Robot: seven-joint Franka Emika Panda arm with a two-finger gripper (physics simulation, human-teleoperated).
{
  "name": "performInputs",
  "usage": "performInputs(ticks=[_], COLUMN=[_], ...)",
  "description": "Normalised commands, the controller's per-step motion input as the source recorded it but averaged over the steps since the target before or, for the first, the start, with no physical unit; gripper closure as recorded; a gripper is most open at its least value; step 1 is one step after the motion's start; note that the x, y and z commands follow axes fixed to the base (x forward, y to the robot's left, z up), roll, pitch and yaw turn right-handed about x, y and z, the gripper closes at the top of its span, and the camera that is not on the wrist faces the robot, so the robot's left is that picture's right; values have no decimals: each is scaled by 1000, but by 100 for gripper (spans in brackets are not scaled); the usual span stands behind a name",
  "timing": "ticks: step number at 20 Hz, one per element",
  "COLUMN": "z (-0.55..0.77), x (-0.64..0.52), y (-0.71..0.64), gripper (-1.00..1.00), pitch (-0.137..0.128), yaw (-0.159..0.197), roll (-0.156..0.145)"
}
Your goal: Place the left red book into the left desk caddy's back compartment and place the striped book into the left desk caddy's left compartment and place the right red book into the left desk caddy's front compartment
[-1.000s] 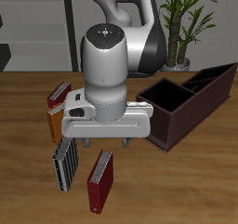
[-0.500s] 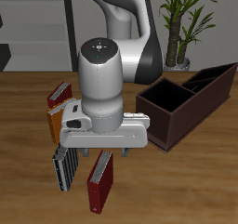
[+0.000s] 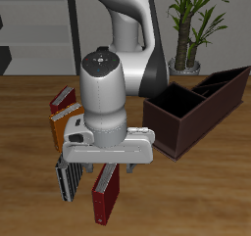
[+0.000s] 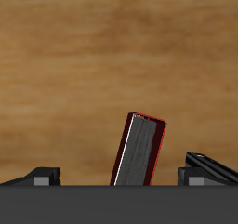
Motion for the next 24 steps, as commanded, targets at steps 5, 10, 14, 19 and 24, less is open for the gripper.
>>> performInputs(ticks=[5, 10, 14, 19, 24], z=[-178, -157, -280, -300, -222], x=[20, 11, 116, 21, 22], y=[-80, 51, 27, 7, -74], gripper=[-100, -100, -100, -100, -100], pitch=[-3, 1, 15, 17, 23], yaw=[-31, -16, -11, -21, -8], roll=[-20, -8, -17, -2, -22])
